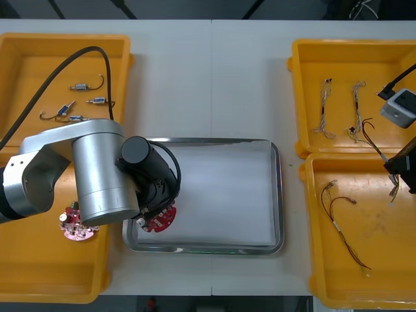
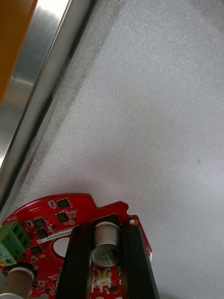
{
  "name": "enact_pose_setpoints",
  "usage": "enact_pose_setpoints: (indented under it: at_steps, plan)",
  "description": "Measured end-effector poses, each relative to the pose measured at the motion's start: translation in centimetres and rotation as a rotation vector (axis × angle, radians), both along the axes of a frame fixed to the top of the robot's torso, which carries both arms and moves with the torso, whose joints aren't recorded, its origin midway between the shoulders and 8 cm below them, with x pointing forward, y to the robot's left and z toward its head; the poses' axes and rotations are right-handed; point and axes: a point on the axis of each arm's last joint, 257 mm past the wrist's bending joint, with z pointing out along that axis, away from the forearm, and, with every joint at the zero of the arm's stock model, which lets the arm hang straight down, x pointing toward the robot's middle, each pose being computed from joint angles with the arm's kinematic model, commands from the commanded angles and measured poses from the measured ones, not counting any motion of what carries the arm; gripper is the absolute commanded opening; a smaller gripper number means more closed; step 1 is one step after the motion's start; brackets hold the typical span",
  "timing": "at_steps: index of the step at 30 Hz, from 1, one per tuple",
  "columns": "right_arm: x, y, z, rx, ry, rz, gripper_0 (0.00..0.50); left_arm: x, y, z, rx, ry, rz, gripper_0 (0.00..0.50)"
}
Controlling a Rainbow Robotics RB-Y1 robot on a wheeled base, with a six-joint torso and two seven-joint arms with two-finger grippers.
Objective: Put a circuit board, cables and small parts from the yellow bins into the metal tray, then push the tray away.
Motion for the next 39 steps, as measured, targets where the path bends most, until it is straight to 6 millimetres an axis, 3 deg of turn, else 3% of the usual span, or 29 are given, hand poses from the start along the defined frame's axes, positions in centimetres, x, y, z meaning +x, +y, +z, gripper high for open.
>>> enact_pose_setpoints:
  at_steps: [19, 24, 39]
  plan:
    - [0.0, 0.0, 0.0, 0.0, 0.0, 0.0, 0.0, -0.1, 0.2, -1.3, 0.004, 0.017, 0.001, 0.013]
    - [0.0, 0.0, 0.0, 0.0, 0.0, 0.0, 0.0, -0.1, 0.2, -1.3, 0.004, 0.017, 0.001, 0.237]
    - [0.0, 0.0, 0.0, 0.0, 0.0, 0.0, 0.0, -0.1, -0.1, -1.1, -0.003, 0.012, -0.006, 0.426]
